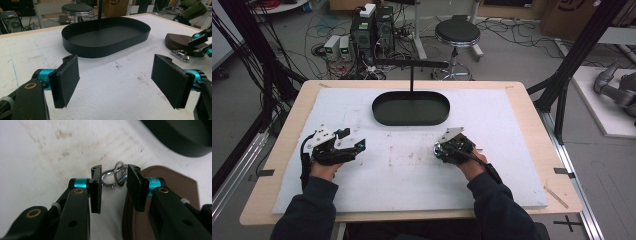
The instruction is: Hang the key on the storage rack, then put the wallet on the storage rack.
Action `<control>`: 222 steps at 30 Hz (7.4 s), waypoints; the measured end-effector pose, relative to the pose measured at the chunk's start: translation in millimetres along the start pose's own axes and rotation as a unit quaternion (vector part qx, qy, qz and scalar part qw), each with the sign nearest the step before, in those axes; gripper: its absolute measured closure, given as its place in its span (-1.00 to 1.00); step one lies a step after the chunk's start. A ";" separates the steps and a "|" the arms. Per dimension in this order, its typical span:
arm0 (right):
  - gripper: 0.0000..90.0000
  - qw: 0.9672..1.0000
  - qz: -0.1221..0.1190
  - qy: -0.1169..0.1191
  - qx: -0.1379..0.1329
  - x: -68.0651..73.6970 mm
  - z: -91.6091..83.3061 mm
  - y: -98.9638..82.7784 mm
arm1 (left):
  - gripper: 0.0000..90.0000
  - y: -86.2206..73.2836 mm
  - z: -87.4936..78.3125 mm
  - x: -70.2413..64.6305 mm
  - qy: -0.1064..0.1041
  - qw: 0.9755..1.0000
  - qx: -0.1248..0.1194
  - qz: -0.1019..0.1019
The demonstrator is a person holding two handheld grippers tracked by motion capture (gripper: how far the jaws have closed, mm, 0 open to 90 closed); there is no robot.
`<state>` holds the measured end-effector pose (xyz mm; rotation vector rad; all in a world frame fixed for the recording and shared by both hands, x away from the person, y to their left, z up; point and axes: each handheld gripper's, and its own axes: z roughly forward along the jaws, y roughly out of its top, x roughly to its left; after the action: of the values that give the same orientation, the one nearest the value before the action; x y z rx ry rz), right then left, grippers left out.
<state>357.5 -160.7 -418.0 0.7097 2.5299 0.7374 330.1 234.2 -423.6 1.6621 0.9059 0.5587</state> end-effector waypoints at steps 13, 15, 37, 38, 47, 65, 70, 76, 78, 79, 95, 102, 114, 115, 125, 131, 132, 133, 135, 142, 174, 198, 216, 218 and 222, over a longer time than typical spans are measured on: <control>0.98 0.999 0.010 -0.027 0.021 -2.8 12.7 3.7 | -0.51 -0.2 0.7 0.0 -0.002 1.000 0.002 0.000; 1.00 0.999 0.023 -0.022 0.020 -6.6 11.1 2.5 | -0.51 -0.2 0.8 0.1 -0.001 1.000 0.001 0.000; 1.00 0.991 0.082 0.055 -0.093 -22.8 -16.5 4.3 | -0.50 -0.2 0.7 0.6 -0.002 1.000 0.001 -0.001; 1.00 0.990 0.083 0.054 -0.102 -23.7 -18.3 4.8 | -0.50 -0.2 0.6 0.7 -0.002 1.000 0.001 -0.002; 1.00 0.984 0.101 0.046 -0.142 -43.9 -30.6 15.4 | -0.50 -0.3 0.9 0.8 -0.003 1.000 0.000 -0.003; 1.00 0.968 0.129 0.012 -0.216 -136.8 -35.6 79.4 | -0.49 -0.7 0.8 2.9 -0.004 1.000 -0.003 -0.006; 1.00 0.961 0.148 0.011 -0.232 -160.5 -24.0 90.5 | -0.49 -1.0 0.6 3.4 -0.003 1.000 -0.002 -0.006; 1.00 0.956 0.170 0.006 -0.238 -180.6 -10.7 93.3 | -0.49 -1.7 -0.1 5.0 -0.003 1.000 -0.002 -0.008; 1.00 0.955 0.183 0.004 -0.235 -183.7 -5.5 90.7 | -0.49 -1.6 -0.3 5.1 -0.003 1.000 -0.002 -0.008; 1.00 0.953 0.186 0.006 -0.237 -185.6 -3.6 89.4 | -0.49 -1.7 -0.4 5.4 -0.004 1.000 -0.002 -0.008; -0.14 0.960 0.164 -0.061 -0.219 -181.5 -20.7 79.3 | -0.49 -1.6 0.0 4.4 -0.007 1.000 -0.001 -0.008; -0.29 0.971 0.085 -0.061 -0.216 -161.7 -66.4 54.5 | -0.49 -0.9 -1.1 4.0 -0.008 1.000 -0.006 -0.003; -0.49 0.982 0.069 -0.032 -0.174 -105.3 -95.7 -18.6 | -0.56 -0.1 -3.3 4.2 0.003 1.000 -0.017 0.002; -0.46 0.982 0.075 -0.028 -0.172 -100.5 -94.2 -26.2 | -0.56 0.0 -3.4 3.8 0.003 1.000 -0.016 0.002; -0.51 0.980 0.115 -0.022 -0.162 -82.2 -76.1 -65.8 | -0.56 0.8 -4.1 2.6 0.006 1.000 -0.017 0.005; -0.55 0.979 0.135 -0.027 -0.152 -82.6 -72.3 -70.7 | -0.56 0.9 -2.7 3.3 0.002 1.000 -0.018 0.006; -0.55 0.979 0.134 -0.030 -0.153 -82.1 -71.6 -70.2 | -0.56 0.8 -2.4 3.4 0.002 1.000 -0.018 0.004; -0.55 0.979 0.133 -0.035 -0.152 -81.7 -71.2 -69.8 | -0.56 1.0 -2.0 3.6 0.002 1.000 -0.018 0.004; -0.55 0.979 0.136 -0.037 -0.150 -81.3 -69.9 -69.8 | -0.56 1.0 -1.2 3.6 0.000 1.000 -0.016 0.004; -0.55 0.976 0.157 -0.024 -0.148 -82.2 -64.8 -73.4 | -0.56 0.4 0.4 4.0 0.002 1.000 -0.012 0.003; -0.59 0.963 0.240 0.096 -0.074 -88.2 3.0 -76.6 | -0.54 -1.2 3.8 0.7 0.004 1.000 0.008 0.012; 0.41 0.988 0.114 -0.057 -0.084 -74.2 -48.9 -62.4 | -0.54 0.3 5.5 0.5 0.002 1.000 0.007 0.010; 0.40 0.986 0.086 -0.054 -0.132 -56.9 -64.0 -59.4 | -0.54 1.3 3.6 1.0 0.001 1.000 0.002 0.008; 0.38 0.985 0.089 -0.045 -0.138 -56.8 -64.1 -59.9 | -0.54 1.4 3.4 1.1 0.002 1.000 0.002 0.009; 0.25 0.984 0.097 -0.044 -0.145 -57.3 -62.7 -60.3 | -0.54 1.3 3.1 1.2 0.002 1.000 0.001 0.007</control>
<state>349.6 -261.0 -391.0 0.8706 2.2325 1.0880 333.6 233.2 -423.3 1.6706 0.8984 0.5720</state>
